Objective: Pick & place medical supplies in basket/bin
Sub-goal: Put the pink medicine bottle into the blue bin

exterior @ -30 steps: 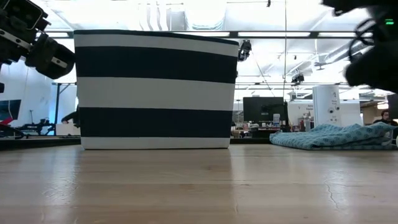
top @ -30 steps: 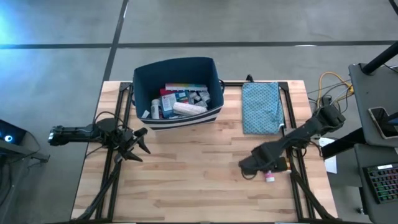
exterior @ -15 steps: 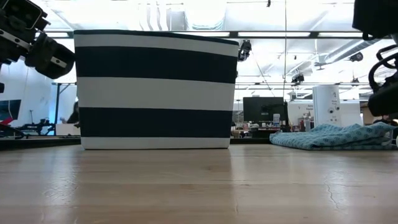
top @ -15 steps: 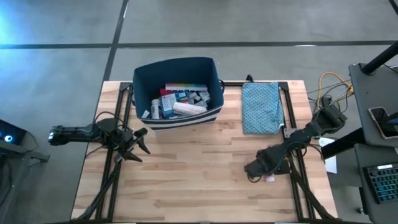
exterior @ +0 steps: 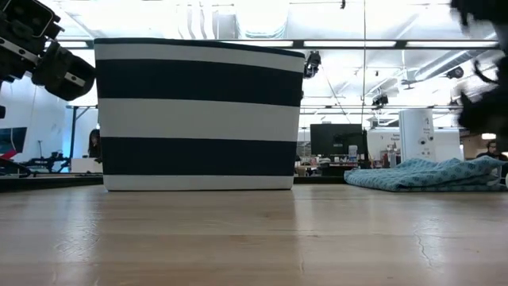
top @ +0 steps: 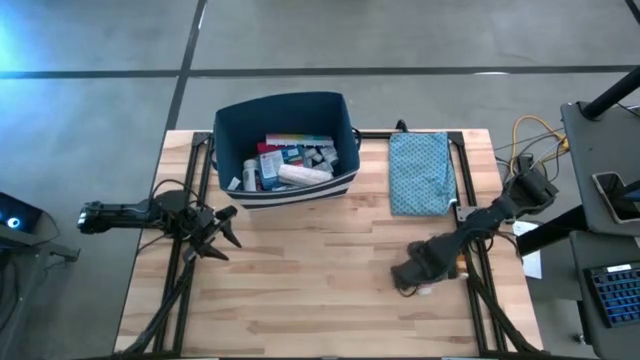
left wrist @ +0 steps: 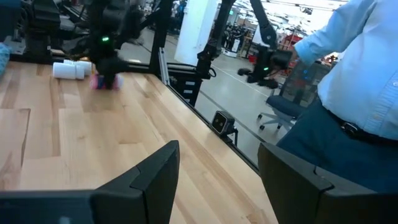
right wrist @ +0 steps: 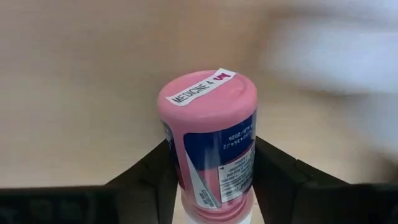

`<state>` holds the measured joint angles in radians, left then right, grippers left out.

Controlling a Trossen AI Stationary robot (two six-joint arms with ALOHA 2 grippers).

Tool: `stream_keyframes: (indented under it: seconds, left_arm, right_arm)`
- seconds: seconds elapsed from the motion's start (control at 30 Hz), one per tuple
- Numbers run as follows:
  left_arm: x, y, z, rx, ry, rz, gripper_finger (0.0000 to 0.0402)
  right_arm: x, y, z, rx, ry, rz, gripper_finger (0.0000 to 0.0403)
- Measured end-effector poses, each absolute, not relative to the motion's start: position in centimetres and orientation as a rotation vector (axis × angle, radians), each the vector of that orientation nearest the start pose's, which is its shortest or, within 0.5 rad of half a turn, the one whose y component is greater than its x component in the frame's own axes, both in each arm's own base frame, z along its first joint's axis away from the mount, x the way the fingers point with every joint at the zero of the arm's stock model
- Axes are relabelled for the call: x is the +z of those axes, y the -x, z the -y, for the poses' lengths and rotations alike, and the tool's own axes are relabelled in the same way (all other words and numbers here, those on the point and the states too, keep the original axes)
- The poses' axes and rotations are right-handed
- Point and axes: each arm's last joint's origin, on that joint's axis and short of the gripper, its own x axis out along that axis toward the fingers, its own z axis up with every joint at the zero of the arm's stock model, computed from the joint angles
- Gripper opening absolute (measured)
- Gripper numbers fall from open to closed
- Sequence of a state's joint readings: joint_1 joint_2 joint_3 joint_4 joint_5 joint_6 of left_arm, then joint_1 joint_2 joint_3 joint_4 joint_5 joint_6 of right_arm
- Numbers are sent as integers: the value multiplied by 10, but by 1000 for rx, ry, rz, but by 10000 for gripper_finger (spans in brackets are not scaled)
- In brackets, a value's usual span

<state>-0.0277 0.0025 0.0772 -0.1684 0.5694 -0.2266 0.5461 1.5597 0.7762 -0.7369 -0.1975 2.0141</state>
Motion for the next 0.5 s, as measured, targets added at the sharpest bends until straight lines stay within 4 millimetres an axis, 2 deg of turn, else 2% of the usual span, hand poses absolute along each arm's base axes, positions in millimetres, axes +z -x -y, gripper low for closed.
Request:
stream_keyframes:
  seconds: [0.1, 0.17, 0.23, 0.33, 0.43, 0.5]
  left_arm:
    - [174, -87, 18, -584, 245, -159, 198]
    - [174, -87, 18, -584, 245, -159, 198]
    - [174, -87, 18, -584, 245, -159, 198]
    - [174, -87, 18, -584, 245, -159, 198]
    - [174, -87, 18, -584, 245, -159, 198]
    - [174, -87, 18, -586, 245, -159, 198]
  right_arm:
    - [166, -231, -137, -775, -1253, -1186, 149]
    - [193, -254, -136, -644, -1282, -971, 149]
    - [224, -272, -126, -589, -1268, -777, 149]
    - [283, -301, -95, -520, -1180, -489, 148]
    - [342, -324, -52, -461, -1016, -288, 148]
    - [375, -337, -21, -472, -908, -188, 148]
